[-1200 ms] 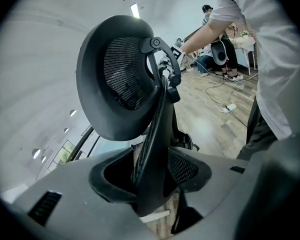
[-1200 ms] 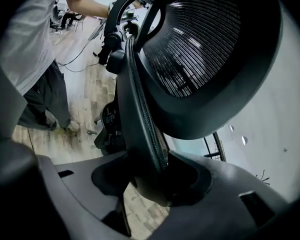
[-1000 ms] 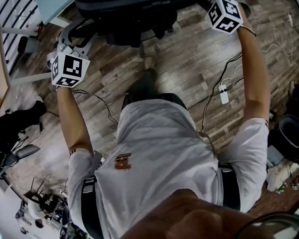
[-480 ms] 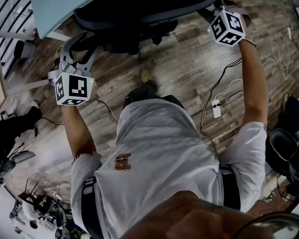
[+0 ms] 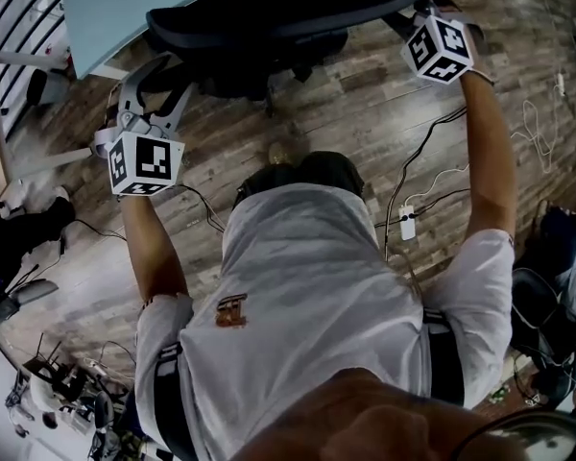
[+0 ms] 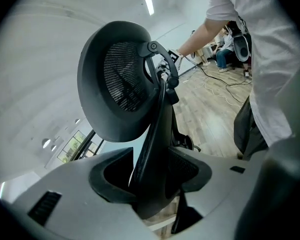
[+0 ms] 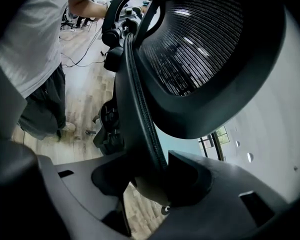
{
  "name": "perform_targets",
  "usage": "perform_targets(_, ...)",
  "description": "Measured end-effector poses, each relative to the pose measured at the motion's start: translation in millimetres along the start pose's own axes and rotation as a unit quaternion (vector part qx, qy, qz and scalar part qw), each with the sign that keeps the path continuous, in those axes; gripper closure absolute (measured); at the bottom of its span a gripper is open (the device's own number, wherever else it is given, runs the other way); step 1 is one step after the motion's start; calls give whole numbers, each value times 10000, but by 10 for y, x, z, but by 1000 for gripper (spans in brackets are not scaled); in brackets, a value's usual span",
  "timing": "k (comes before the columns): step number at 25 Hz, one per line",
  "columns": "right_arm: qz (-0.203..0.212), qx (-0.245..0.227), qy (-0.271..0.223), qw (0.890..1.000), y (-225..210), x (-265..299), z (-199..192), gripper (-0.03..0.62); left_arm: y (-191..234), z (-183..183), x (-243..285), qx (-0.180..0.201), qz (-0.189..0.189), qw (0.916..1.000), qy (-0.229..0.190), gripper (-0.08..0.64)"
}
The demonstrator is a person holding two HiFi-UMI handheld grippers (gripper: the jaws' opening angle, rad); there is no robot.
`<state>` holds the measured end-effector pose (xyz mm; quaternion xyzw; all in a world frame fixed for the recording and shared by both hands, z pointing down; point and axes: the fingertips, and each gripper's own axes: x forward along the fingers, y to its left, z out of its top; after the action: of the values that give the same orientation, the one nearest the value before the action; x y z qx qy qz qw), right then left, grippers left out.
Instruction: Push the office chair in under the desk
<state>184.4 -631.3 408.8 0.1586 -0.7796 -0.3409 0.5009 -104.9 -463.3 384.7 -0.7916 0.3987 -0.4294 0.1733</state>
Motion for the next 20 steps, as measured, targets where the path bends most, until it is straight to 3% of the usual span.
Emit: perform_targets(20, -105, -65, -193, 9997, -848, 833, -169, 373, 881, -222, 873, -367, 107, 9983, 429, 319)
